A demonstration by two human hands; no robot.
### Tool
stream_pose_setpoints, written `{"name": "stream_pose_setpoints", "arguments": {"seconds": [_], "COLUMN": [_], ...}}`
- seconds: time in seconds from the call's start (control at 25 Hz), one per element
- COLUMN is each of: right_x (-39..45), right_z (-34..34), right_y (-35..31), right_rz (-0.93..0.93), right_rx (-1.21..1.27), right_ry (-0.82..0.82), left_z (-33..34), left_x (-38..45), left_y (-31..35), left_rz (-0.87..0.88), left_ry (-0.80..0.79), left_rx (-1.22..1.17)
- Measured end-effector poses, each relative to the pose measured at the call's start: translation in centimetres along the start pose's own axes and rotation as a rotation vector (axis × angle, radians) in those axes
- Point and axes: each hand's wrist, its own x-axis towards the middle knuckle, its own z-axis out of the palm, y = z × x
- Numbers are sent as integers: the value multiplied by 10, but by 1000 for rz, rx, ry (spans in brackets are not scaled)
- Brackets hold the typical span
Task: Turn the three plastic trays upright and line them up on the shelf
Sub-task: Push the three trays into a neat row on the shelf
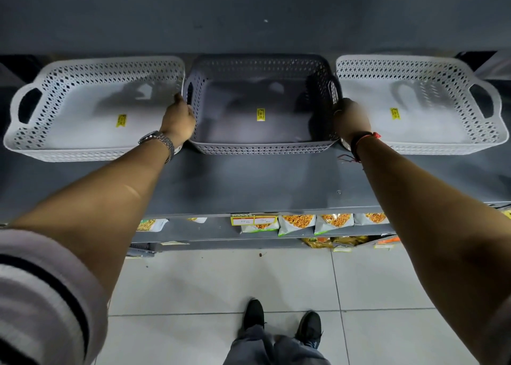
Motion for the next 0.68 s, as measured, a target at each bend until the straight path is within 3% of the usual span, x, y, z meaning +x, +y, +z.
{"name": "stream_pose_setpoints", "arguments": {"seconds": [0.68], "right_x": [-87], "right_z": [-6], "right_y": [32], "right_rz": [6], "right_rx": [40], "right_ry": [-11], "left_z": [-13], "left_x": [-96], "left_y": [-15], "left_rz": [17], "left_ry": [-43], "left_rx": [-82]}}
